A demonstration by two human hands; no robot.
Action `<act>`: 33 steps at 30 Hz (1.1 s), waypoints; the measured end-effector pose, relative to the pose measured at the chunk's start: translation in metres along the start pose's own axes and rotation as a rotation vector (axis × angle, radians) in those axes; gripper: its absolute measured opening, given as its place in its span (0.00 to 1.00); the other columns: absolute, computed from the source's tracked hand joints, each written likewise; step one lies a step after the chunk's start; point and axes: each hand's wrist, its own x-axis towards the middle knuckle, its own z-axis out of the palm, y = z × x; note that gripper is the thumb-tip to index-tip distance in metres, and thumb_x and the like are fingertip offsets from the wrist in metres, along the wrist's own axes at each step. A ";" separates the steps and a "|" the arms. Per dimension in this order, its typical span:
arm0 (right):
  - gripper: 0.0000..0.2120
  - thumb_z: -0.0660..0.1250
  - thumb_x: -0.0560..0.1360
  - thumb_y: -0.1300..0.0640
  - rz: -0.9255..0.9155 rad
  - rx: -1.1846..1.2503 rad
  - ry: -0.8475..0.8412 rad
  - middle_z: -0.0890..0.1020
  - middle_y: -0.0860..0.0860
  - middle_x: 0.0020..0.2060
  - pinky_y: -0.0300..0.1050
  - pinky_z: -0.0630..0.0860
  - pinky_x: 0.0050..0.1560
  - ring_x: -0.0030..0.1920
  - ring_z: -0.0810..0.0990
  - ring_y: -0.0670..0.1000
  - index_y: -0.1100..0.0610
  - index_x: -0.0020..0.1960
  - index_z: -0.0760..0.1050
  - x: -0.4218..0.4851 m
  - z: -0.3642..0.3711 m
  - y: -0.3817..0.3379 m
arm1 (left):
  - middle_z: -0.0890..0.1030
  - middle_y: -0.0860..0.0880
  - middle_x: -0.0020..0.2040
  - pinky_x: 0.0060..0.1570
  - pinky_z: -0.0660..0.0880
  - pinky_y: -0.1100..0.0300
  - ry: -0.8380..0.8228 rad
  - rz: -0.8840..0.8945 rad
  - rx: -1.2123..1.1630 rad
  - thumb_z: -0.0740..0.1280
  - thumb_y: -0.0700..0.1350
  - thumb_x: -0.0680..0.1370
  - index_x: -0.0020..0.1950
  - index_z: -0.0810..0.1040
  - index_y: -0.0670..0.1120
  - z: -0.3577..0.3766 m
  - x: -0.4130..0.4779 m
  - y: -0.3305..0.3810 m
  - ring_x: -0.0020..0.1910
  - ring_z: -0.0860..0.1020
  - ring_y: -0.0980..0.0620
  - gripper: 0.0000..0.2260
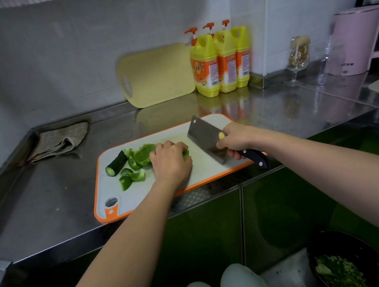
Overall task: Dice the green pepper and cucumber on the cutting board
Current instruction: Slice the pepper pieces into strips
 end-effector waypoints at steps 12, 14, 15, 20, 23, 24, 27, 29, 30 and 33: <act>0.11 0.61 0.78 0.63 0.008 0.061 -0.023 0.73 0.55 0.26 0.36 0.67 0.21 0.19 0.70 0.48 0.61 0.38 0.69 0.000 -0.014 0.012 | 0.76 0.41 0.59 0.56 0.70 0.51 0.010 -0.020 -0.104 0.64 0.41 0.77 0.64 0.78 0.46 0.008 0.002 0.005 0.59 0.73 0.39 0.16; 0.10 0.61 0.78 0.64 0.063 0.062 0.053 0.74 0.56 0.27 0.37 0.67 0.22 0.23 0.71 0.50 0.63 0.38 0.70 0.004 -0.021 0.018 | 0.76 0.41 0.59 0.55 0.71 0.50 0.018 -0.019 -0.108 0.65 0.42 0.77 0.63 0.78 0.45 0.008 0.003 0.004 0.58 0.73 0.40 0.15; 0.10 0.60 0.78 0.65 0.081 0.063 0.082 0.75 0.57 0.27 0.37 0.67 0.23 0.24 0.71 0.51 0.63 0.38 0.71 0.005 -0.024 0.020 | 0.76 0.42 0.58 0.54 0.72 0.50 0.024 -0.019 -0.106 0.65 0.42 0.76 0.63 0.78 0.45 0.008 0.003 0.004 0.58 0.74 0.40 0.15; 0.12 0.61 0.78 0.63 -0.012 0.143 0.024 0.74 0.55 0.27 0.37 0.67 0.23 0.22 0.71 0.49 0.61 0.36 0.70 0.002 -0.013 0.011 | 0.76 0.42 0.57 0.52 0.72 0.51 0.035 -0.025 -0.099 0.65 0.42 0.76 0.62 0.78 0.45 0.010 0.005 0.006 0.57 0.74 0.40 0.15; 0.11 0.61 0.79 0.63 -0.028 0.123 -0.054 0.73 0.54 0.26 0.36 0.67 0.21 0.21 0.70 0.47 0.60 0.37 0.69 0.001 -0.009 0.008 | 0.76 0.42 0.57 0.52 0.72 0.51 0.040 -0.020 -0.101 0.65 0.42 0.76 0.62 0.79 0.45 0.010 0.005 0.005 0.57 0.73 0.40 0.15; 0.11 0.61 0.79 0.63 -0.016 0.113 -0.047 0.73 0.54 0.26 0.36 0.67 0.21 0.21 0.70 0.48 0.60 0.38 0.69 0.002 -0.010 0.010 | 0.76 0.42 0.57 0.52 0.72 0.51 0.042 -0.017 -0.102 0.65 0.42 0.76 0.62 0.79 0.45 0.011 0.005 0.005 0.57 0.73 0.40 0.15; 0.11 0.60 0.78 0.64 0.031 0.092 0.065 0.75 0.56 0.28 0.36 0.67 0.22 0.23 0.71 0.50 0.62 0.37 0.70 0.005 -0.016 0.020 | 0.77 0.42 0.56 0.52 0.71 0.52 0.044 -0.010 -0.098 0.65 0.42 0.76 0.63 0.78 0.45 0.011 0.004 0.004 0.57 0.73 0.40 0.15; 0.11 0.61 0.78 0.64 0.014 0.101 0.080 0.75 0.56 0.28 0.38 0.68 0.24 0.24 0.72 0.50 0.62 0.37 0.71 0.002 -0.017 0.021 | 0.77 0.42 0.57 0.52 0.71 0.52 0.039 -0.014 -0.094 0.64 0.42 0.76 0.62 0.79 0.45 0.012 0.005 0.004 0.57 0.73 0.40 0.15; 0.12 0.61 0.78 0.63 -0.011 0.125 0.051 0.74 0.55 0.27 0.38 0.68 0.24 0.23 0.72 0.49 0.60 0.36 0.70 0.000 -0.016 0.020 | 0.77 0.42 0.56 0.52 0.71 0.51 0.038 -0.017 -0.090 0.64 0.42 0.76 0.62 0.79 0.45 0.012 0.005 0.004 0.57 0.73 0.40 0.15; 0.12 0.61 0.79 0.62 -0.052 0.122 -0.063 0.73 0.53 0.26 0.36 0.66 0.22 0.19 0.70 0.46 0.58 0.37 0.67 -0.008 -0.010 0.016 | 0.76 0.41 0.57 0.54 0.71 0.51 0.030 -0.026 -0.088 0.64 0.42 0.76 0.62 0.79 0.45 0.012 0.006 0.005 0.58 0.73 0.40 0.15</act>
